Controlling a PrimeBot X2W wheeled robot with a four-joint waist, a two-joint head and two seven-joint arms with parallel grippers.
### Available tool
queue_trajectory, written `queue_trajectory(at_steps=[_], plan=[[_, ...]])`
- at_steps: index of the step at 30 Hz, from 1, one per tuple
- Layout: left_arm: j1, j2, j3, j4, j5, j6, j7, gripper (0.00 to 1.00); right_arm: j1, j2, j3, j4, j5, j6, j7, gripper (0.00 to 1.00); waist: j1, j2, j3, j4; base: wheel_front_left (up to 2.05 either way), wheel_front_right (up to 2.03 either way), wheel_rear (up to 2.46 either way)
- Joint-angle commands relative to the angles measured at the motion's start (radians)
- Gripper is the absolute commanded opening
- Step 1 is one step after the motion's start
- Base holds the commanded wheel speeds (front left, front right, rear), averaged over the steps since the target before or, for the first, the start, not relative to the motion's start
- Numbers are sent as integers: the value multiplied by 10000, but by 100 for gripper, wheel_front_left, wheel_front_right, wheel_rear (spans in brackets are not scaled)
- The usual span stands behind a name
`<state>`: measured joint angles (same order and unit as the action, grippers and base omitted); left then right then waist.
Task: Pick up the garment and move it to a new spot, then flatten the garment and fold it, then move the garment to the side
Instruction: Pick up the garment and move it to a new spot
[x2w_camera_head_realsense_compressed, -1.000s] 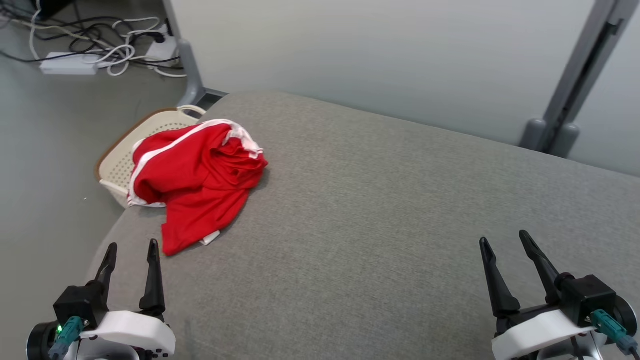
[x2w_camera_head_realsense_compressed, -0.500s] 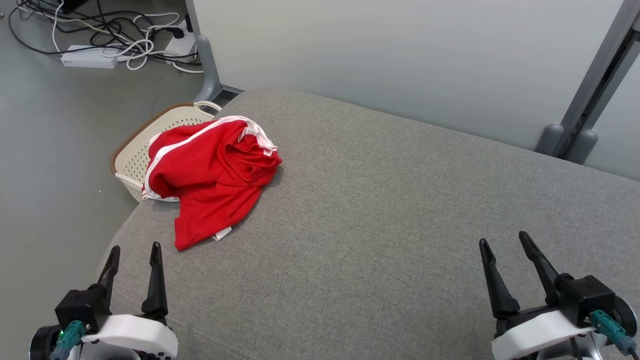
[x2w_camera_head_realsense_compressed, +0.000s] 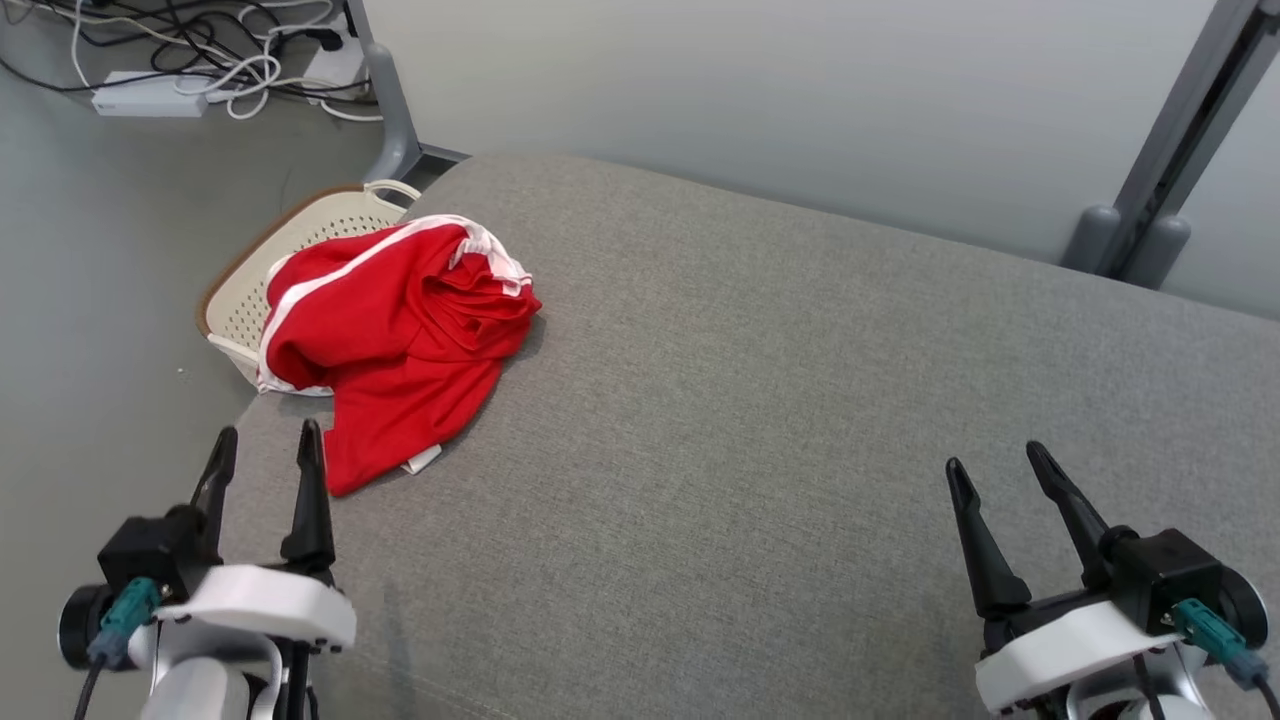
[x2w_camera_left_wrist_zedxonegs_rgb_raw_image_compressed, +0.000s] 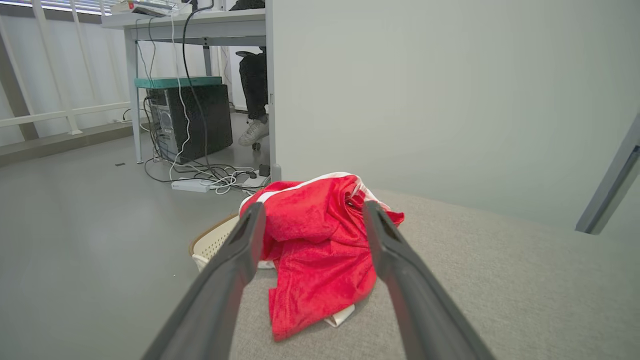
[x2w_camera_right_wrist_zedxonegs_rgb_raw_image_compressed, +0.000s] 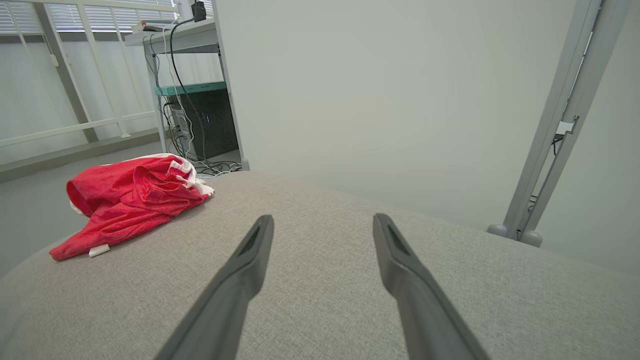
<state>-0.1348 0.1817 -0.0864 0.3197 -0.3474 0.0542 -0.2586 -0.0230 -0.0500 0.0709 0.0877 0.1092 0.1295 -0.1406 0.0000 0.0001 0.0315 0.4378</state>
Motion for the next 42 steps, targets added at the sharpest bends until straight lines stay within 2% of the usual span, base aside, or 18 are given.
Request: queue_trajectory(at_steps=[1, 8, 16, 23, 29, 30, 31, 32, 37, 42], plan=[[-424, -10, 2, 20, -96, -38, -26, 100, -190, -122, 20, -142, -61, 22, 111, 100, 0, -1, 432, -301, 0, 0, 0], [-2251, 21, 139, 669, -553, -349, 345, 100, -1009, -709, 501, -700, -61, 21, 529, 100, 0, -1, 2054, -1344, 0, 0, 0], [-4445, 623, 446, 3002, -1144, -749, 1561, 100, -1771, -964, 875, -760, 173, 21, 445, 100, 0, -1, 3360, -2456, 0, 0, 0], [-5652, 1307, 872, 5261, -1521, -781, 1992, 100, -2161, -1063, 971, -599, 247, 21, 257, 100, 0, -1, 3970, -3070, 0, 0, 0], [-6214, 1472, 938, 6325, -1583, -726, 1729, 100, -2242, -1095, 857, -516, 252, 21, 173, 100, 0, -1, 4124, -3136, 0, 0, 0], [-6282, 1481, 913, 6457, -1581, -791, 1696, 33, -2250, -1087, 855, -501, 249, 21, 174, 100, 0, -1, 4125, -3127, 0, 0, 0], [-6282, 1481, 913, 6457, -1581, -791, 1696, 33, -2250, -1087, 855, -501, 249, 21, 174, 100, 0, -1, 4125, -3127, 0, 0, 0], [-6356, 1502, 882, 6552, -1549, -813, 1635, 0, -2263, -1077, 871, -487, 263, 21, 172, 100, 0, -1, 4123, -3109, 0, 0, 0], [-6574, 1569, 645, 6860, -1331, -899, 1187, 0, -2299, -1059, 937, -358, 337, 21, 147, 100, 0, -1, 3995, -3005, 0, 0, 0], [-6666, 1775, 506, 6627, -1046, -760, 424, 0, -2171, -1005, 890, -211, 396, 21, 128, 100, 0, -1, 3629, -2921, 0, 0, 0]])
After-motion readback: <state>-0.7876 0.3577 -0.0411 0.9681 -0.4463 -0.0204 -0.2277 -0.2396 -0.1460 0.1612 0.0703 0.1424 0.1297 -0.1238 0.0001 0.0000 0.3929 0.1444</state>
